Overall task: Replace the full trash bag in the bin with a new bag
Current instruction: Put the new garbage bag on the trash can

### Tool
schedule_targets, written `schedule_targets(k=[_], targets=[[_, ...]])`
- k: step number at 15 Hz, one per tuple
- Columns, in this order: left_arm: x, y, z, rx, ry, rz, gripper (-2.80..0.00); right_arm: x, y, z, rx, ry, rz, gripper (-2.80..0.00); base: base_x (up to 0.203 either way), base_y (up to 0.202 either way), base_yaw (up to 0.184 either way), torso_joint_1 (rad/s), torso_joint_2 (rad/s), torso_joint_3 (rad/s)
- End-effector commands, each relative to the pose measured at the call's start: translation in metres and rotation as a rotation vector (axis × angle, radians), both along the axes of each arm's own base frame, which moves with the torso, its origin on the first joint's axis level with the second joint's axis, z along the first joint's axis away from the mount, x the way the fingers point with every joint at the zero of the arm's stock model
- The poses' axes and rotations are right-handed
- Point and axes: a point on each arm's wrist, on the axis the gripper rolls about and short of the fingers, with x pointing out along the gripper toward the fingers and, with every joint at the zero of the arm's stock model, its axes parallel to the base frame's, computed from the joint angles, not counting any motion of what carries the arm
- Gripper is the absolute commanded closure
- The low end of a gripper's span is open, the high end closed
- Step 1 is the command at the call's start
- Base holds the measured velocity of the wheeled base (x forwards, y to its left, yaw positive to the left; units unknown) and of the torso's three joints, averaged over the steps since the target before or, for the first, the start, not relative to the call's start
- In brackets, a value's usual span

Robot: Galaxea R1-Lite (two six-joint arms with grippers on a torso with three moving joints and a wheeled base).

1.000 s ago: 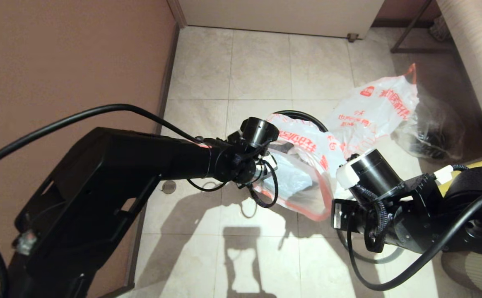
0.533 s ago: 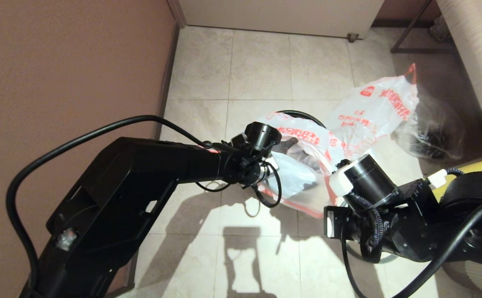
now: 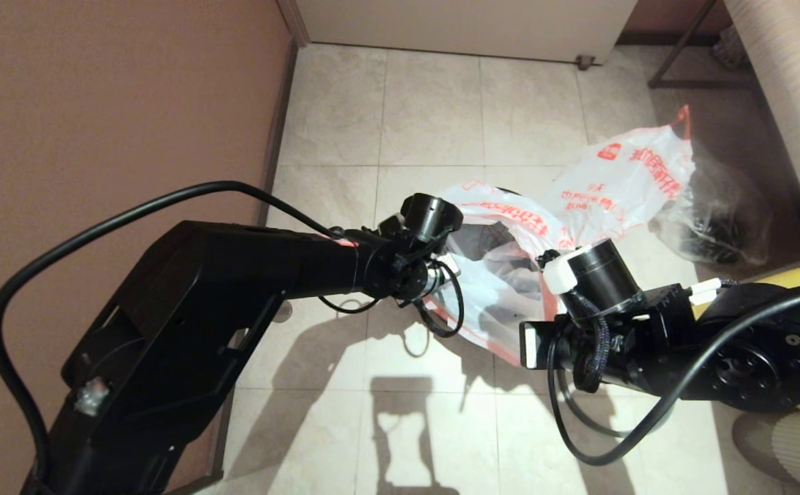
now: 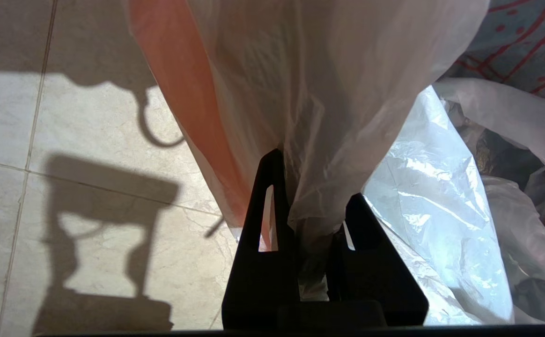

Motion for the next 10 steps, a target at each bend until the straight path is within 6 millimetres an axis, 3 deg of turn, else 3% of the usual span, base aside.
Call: schedule_targets(k=[1,3,7,10], targets=[[-0.001,0.001,0.003,-0.008,-0.004,0.005,0.00,0.005,-0.003,-0.002,-0.003,0.003,-0.016,0.00,0.000,0.000,0.000,0.000,0.00,0.000],[-0.001,0.002,0.005,-0.010,-0.007,0.007,0.00,0.011,-0.001,-0.016,-0.037,0.034,-0.018,0.00,0.000,0.000,0.000,0.000,0.00,0.000],[-0.001,0.002,0.005,-0.019,-0.003,0.013,0.00,0.044,-0.006,-0.049,-0.056,0.043,-0.072,0.00,0.000,0.000,0.000,0.000,0.00,0.000],[-0.001,0.003,0.004,-0.017,0.002,0.013,0.00,0.069,-0.022,-0.049,-0.023,-0.055,-0.123,0.00,0.000,0.000,0.000,0.000,0.00,0.000]])
